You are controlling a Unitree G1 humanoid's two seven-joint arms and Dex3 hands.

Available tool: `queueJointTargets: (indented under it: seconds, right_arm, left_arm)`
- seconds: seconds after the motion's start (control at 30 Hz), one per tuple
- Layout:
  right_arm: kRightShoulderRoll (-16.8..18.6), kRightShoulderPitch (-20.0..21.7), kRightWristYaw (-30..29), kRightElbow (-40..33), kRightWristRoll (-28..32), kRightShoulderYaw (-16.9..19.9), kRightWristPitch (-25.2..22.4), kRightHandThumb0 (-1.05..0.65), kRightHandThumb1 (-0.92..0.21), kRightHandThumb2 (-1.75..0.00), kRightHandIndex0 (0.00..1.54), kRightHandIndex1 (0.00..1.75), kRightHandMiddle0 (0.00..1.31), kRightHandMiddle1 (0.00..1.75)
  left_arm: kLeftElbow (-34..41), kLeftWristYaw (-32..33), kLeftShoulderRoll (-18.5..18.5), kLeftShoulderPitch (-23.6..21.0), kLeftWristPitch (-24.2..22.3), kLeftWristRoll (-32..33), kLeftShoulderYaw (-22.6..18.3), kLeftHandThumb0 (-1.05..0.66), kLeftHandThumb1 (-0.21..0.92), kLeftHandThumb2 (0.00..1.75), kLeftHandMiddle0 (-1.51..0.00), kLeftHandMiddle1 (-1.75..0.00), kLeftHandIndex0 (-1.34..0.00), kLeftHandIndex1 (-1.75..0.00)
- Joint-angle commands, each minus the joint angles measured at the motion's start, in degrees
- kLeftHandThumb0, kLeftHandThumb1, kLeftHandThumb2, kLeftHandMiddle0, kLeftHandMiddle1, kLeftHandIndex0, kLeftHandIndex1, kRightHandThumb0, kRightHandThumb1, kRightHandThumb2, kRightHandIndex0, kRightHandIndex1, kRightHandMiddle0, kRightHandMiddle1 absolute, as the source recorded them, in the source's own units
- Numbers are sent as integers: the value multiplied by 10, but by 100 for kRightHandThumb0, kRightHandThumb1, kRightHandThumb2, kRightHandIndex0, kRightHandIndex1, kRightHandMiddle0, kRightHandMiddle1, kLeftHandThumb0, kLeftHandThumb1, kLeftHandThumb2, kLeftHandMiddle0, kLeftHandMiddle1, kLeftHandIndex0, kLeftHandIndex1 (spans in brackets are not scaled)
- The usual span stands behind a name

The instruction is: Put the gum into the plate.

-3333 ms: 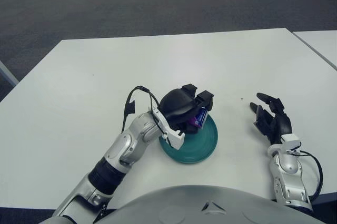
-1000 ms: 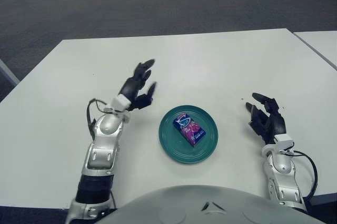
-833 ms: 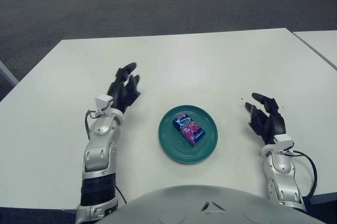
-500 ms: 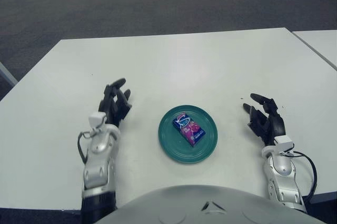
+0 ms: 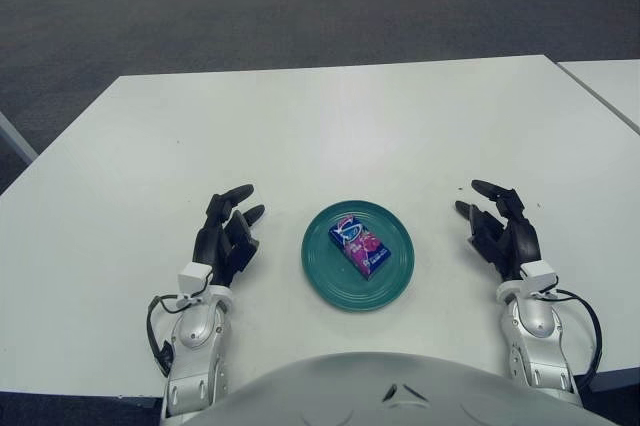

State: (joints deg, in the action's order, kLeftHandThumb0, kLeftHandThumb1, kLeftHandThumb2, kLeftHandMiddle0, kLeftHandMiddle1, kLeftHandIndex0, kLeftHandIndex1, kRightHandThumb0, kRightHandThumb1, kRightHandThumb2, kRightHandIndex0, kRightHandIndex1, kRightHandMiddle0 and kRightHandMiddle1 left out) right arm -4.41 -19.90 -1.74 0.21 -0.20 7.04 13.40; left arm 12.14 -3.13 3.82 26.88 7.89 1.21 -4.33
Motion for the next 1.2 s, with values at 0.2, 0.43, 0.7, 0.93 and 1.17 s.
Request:
queueJointTargets:
  seconds: [0.2, 0.43, 0.7, 0.93, 1.17]
  right_arm:
    - [14, -27, 8, 27, 3, -11, -20, -51, -92, -60, 74, 26, 18, 94]
    - [14, -26, 8, 28, 3, -12, -24, -52, -92, -58, 71, 32, 18, 94]
    - [15, -28, 11, 30, 5, -13, -21, -51, -92, -57, 70, 34, 19, 94]
    - [17, -31, 10, 27, 3, -14, -20, -51, -92, -57, 69, 35, 19, 94]
    - [16, -37, 9, 22, 0, -15, -21, -50, -92, -57, 66, 35, 19, 95]
  left_arm:
    - [-37, -12, 10, 57, 56, 14, 34, -86, 92, 91, -54, -75, -31, -117]
    - [-44, -41, 6, 58, 49, 68, 41, -85, 92, 86, -54, -77, -31, -118]
    - [-89, -79, -4, 35, 68, 110, 37, -85, 92, 83, -53, -80, -27, -118]
    - [-117, -82, -7, 21, 93, 108, 32, -85, 92, 83, -52, -81, -28, -117]
    - [-134, -77, -6, 13, 113, 98, 31, -85, 92, 83, -52, -81, -29, -115]
